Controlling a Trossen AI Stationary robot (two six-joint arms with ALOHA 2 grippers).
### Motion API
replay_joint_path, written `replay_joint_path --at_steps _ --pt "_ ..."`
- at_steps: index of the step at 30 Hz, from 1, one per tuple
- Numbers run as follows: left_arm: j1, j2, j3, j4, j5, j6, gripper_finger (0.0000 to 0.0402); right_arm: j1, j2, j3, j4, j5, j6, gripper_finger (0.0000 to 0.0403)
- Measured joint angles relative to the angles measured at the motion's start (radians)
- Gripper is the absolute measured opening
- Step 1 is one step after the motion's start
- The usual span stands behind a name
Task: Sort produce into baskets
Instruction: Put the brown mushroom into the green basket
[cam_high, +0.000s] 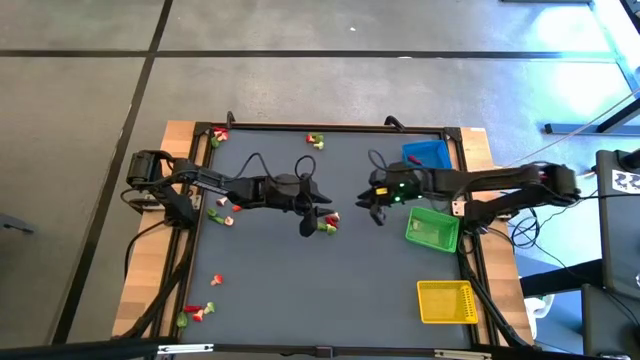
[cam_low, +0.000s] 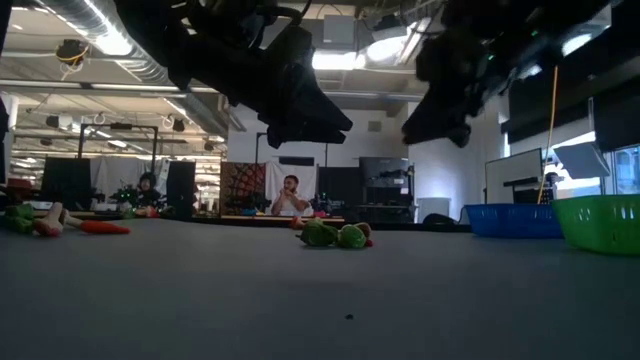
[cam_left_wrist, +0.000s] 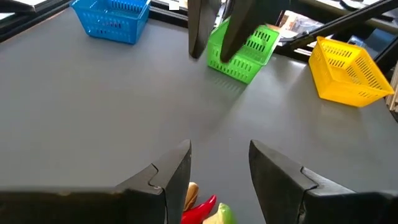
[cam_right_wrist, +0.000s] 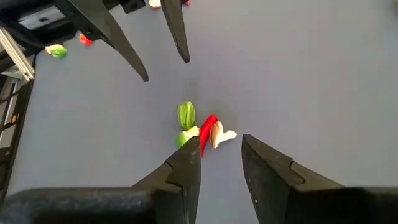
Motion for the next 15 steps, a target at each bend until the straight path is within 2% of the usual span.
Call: replay_joint_path --at_steps 9,15 --pt "0.000 0.000 0.001 -0.048 0.000 -0.007 0.0157 0.000 0.184 0.000 0.100 -0.060 -0.015 0.0191" --pt "0.000 0.000 0.000 -0.107 0.000 -0.007 0.0157 0.000 0.268 -0.001 0.190 -0.059 -0.066 0.0194"
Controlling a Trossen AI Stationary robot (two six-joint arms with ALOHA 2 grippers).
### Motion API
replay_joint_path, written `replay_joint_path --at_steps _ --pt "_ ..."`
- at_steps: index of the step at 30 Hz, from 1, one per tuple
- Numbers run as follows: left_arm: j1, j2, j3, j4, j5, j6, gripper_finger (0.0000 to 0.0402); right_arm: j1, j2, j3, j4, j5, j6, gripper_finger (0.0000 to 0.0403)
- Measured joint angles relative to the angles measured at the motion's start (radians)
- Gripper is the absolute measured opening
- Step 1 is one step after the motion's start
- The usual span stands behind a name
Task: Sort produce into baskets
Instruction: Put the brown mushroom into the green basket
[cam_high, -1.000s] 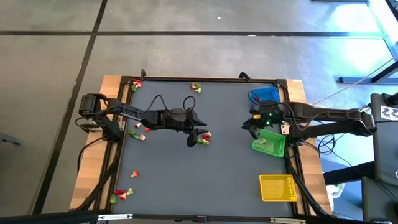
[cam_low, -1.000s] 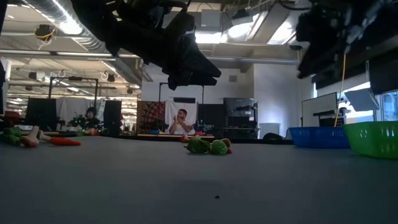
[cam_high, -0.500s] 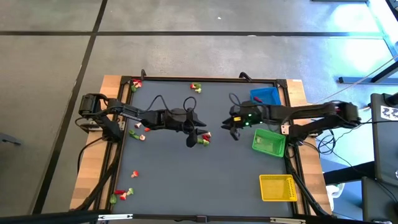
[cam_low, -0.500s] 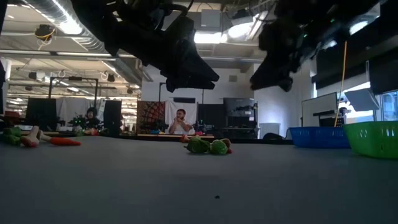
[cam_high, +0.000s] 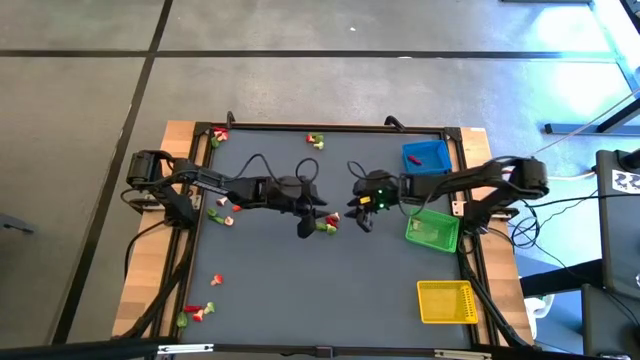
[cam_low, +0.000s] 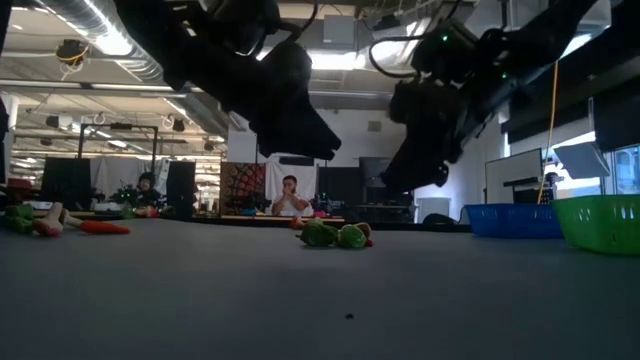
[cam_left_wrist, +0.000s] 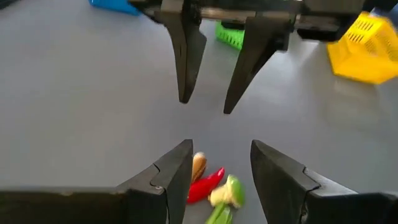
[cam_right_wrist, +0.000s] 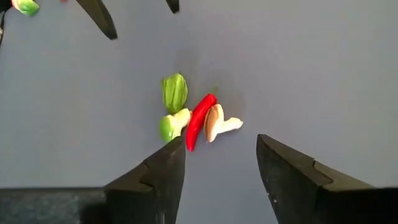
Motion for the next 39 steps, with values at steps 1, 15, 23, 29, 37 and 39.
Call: replay_joint_path --at_steps 1,15,23,29,37,39 --pt "0.000 0.000 0.000 -0.006 0.000 0.000 0.0157 0.000 0.012 0.000 0.022 0.001 -0.012 0.0191" --pt "0.000 0.000 0.000 -0.045 0.000 0.000 0.0157 0.000 0.181 0.000 0.187 0.001 -0.039 0.0156" --pt "0.000 0.000 0.000 -0.043 0.000 0.005 0.0157 0.000 0.226 0.000 0.248 -0.034 -0.038 0.0156" --pt "0.002 0.000 0.000 -0.043 -0.002 0.034 0.0156 0.000 0.227 0.000 0.269 -0.028 -0.043 0.0156" --pt "0.002 0.000 -0.001 -0.042 -0.008 0.038 0.0156 0.000 0.282 0.000 0.283 -0.035 -0.038 0.0123" --pt "0.002 0.000 -0.001 -0.042 -0.008 0.038 0.0156 0.000 0.284 0.000 0.285 -0.035 -0.038 0.0097"
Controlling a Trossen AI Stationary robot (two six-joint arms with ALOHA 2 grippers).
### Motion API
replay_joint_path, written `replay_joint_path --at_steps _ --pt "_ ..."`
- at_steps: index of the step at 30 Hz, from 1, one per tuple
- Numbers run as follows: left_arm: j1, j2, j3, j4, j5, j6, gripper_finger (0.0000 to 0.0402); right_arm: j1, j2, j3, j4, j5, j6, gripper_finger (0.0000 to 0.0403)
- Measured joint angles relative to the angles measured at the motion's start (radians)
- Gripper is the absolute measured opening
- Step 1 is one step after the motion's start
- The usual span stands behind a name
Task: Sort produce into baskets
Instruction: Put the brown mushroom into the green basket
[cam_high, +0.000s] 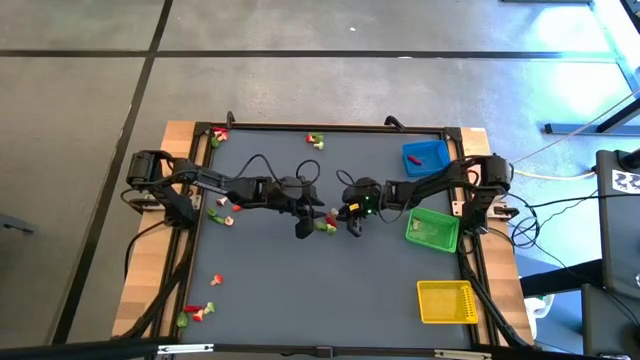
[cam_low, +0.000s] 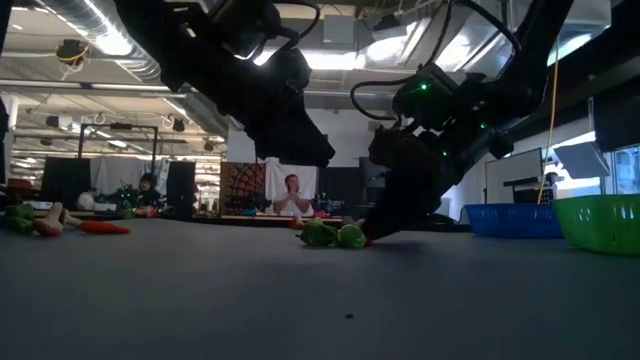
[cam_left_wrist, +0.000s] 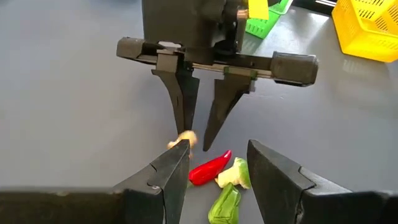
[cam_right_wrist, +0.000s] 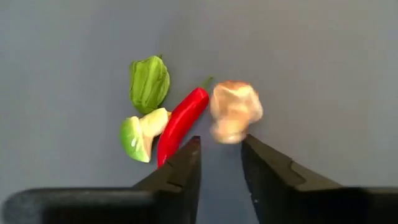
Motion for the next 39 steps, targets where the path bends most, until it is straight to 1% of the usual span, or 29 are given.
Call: replay_joint_path --at_steps 6,7,9,12,16,18,21,25,28,32,39 --pt "0.000 0.000 0.000 0.000 0.000 0.000 0.0156 0.000 0.000 0.000 0.005 -0.002 -0.001 0.0016" --pt "0.000 0.000 0.000 0.000 0.000 0.000 0.0156 -0.001 0.000 0.000 0.000 -0.002 -0.001 0.0008" --pt "0.000 0.000 0.000 0.000 0.000 -0.001 0.0156 -0.001 0.000 0.000 -0.005 -0.003 0.001 0.0006" --pt "0.000 0.000 0.000 0.000 0.000 -0.001 0.0156 -0.001 -0.001 0.000 -0.005 -0.030 0.003 0.0029" --pt "0.000 0.000 0.000 0.000 0.000 -0.001 0.0156 -0.001 -0.013 0.001 -0.017 -0.084 0.003 0.0090" --pt "0.000 0.000 0.000 0.000 0.000 -0.001 0.0156 -0.001 -0.027 0.009 -0.040 -0.091 0.003 0.0122" --pt "0.000 0.000 0.000 0.000 0.000 -0.001 0.0156 -0.001 -0.062 0.040 -0.125 -0.080 -0.003 0.0162" --pt "0.000 0.000 0.000 0.000 -0.001 0.000 0.0156 -0.001 -0.102 0.091 -0.239 -0.013 -0.081 0.0195" --pt "0.000 0.000 0.000 0.000 -0.003 0.000 0.0156 0.000 -0.106 0.115 -0.234 0.018 -0.125 0.0205" --pt "0.000 0.000 0.000 0.000 -0.011 0.000 0.0156 0.000 -0.090 0.120 -0.228 0.061 -0.185 0.0204" --pt "0.000 0.000 0.000 0.000 -0.015 0.001 0.0156 0.013 -0.026 0.119 -0.209 0.062 -0.201 0.0192"
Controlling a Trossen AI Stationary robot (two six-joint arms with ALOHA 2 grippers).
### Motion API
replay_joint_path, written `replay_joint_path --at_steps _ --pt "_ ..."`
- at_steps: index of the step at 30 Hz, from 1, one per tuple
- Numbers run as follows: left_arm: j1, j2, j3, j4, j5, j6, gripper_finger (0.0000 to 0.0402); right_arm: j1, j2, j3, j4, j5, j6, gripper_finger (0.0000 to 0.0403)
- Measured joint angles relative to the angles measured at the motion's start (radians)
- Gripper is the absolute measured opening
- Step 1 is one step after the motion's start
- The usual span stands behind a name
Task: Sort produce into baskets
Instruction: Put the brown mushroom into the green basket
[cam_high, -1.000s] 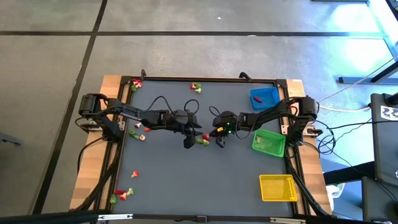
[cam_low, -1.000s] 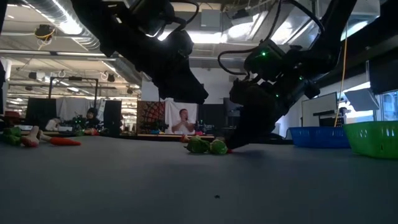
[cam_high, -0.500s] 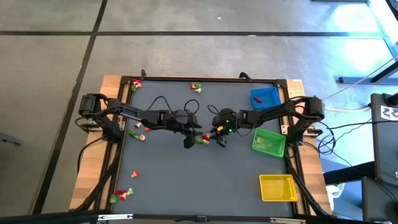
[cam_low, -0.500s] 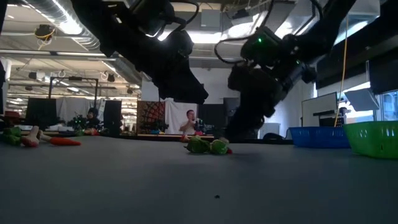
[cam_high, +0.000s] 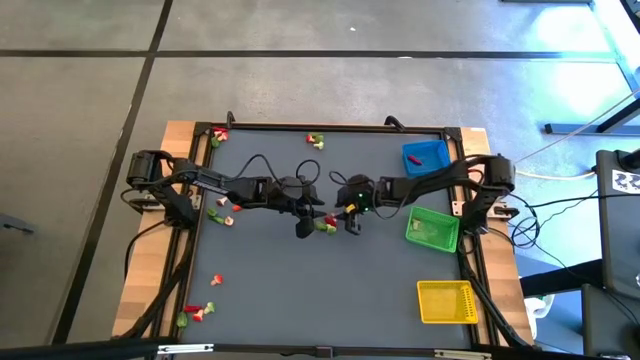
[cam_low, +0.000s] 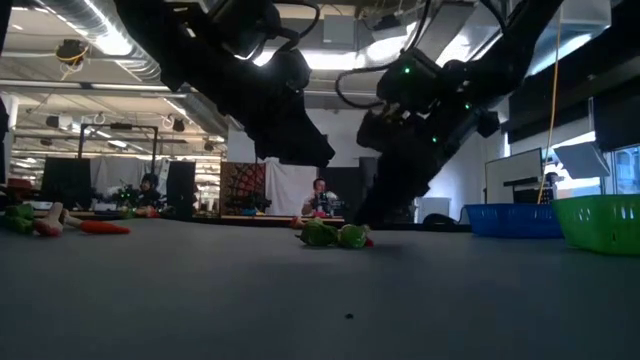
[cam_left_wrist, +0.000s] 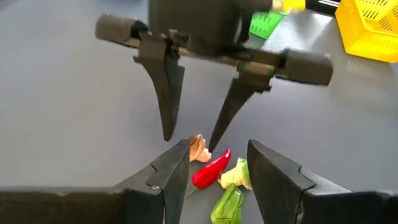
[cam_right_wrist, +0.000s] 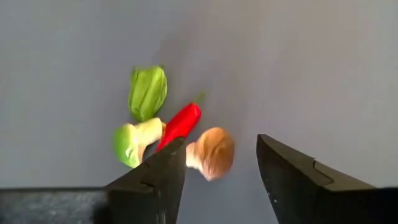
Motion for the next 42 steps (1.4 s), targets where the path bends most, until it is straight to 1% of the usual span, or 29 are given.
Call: replay_joint_path --at_steps 3,6,14,16,20,24,29,34,42 --pt "0.000 0.000 0.000 0.001 -0.004 0.000 0.0156 0.008 0.018 0.000 0.019 0.000 -0.001 0.0180" --pt "0.000 0.000 0.000 0.000 -0.004 0.000 0.0156 0.007 0.019 -0.001 0.003 0.012 -0.006 0.0154" --pt "0.000 0.000 0.000 0.001 -0.005 0.000 0.0156 0.006 0.019 -0.001 0.025 0.017 -0.010 0.0028" --pt "0.000 0.000 0.000 0.001 -0.006 0.000 0.0156 0.006 0.019 -0.001 0.024 0.017 -0.018 0.0011" --pt "0.000 0.000 0.000 0.001 -0.006 0.001 0.0157 0.006 0.002 -0.001 0.011 0.018 -0.029 0.0020" --pt "0.000 0.000 0.000 0.001 -0.007 0.001 0.0157 0.006 -0.070 -0.001 -0.072 0.028 -0.032 0.0021" --pt "0.000 0.000 0.000 0.001 -0.010 0.001 0.0157 0.006 -0.229 0.000 -0.269 0.062 -0.036 0.0013" --pt "0.000 0.000 0.000 0.001 -0.012 0.001 0.0157 0.006 -0.404 0.000 -0.486 0.106 -0.025 0.0021" --pt "0.000 0.000 0.000 0.001 -0.011 0.001 0.0157 0.006 -0.650 0.000 -0.851 0.147 0.082 0.0023"
